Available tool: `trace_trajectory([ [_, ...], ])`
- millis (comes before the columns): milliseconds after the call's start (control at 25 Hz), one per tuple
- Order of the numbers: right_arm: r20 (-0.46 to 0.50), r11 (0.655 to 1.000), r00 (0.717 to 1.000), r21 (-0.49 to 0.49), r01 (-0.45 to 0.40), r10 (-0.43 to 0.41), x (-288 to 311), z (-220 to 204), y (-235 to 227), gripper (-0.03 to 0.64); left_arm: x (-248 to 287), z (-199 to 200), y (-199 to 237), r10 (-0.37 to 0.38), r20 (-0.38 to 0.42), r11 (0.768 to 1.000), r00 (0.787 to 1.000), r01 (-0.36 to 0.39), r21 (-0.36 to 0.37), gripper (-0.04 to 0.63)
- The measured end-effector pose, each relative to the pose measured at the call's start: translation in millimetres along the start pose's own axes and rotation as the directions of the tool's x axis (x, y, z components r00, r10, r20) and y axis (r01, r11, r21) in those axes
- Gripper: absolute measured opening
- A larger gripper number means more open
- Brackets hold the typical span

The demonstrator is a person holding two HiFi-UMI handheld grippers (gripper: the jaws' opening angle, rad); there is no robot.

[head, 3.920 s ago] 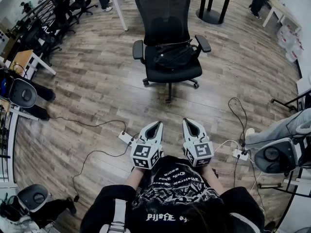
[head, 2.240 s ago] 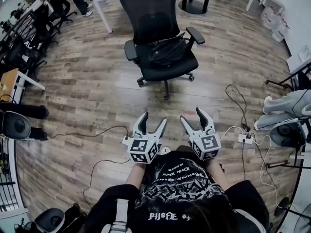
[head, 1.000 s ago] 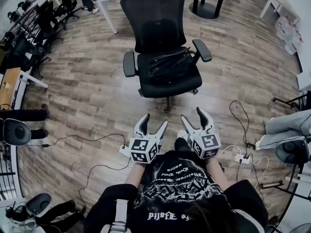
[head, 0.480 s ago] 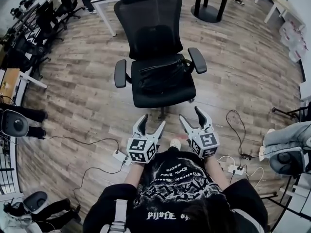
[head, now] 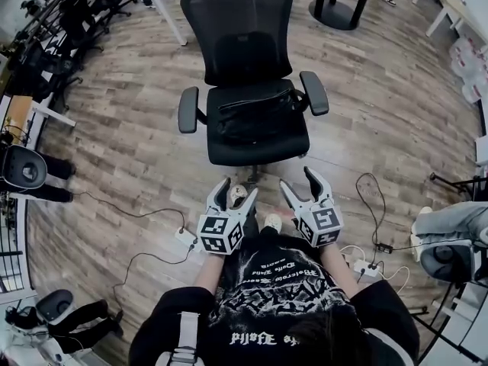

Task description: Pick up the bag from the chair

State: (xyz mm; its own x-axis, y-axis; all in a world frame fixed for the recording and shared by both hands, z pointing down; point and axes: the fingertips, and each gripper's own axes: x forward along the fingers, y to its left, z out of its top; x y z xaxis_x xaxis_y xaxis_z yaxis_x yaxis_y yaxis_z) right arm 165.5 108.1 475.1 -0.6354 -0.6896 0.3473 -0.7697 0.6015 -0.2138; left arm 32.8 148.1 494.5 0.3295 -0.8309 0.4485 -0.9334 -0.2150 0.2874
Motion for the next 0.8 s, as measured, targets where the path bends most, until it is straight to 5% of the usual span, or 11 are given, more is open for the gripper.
trace_trajectory([
  [800, -0.027, 0.993, 0.993, 0.013, 0.115, -0.115, 135.2, 42.5, -46.4, 0.321, 120.4, 67.9, 95.0, -0.113, -0.056, 0.993, 0.992, 0.115, 0.041, 0.344],
])
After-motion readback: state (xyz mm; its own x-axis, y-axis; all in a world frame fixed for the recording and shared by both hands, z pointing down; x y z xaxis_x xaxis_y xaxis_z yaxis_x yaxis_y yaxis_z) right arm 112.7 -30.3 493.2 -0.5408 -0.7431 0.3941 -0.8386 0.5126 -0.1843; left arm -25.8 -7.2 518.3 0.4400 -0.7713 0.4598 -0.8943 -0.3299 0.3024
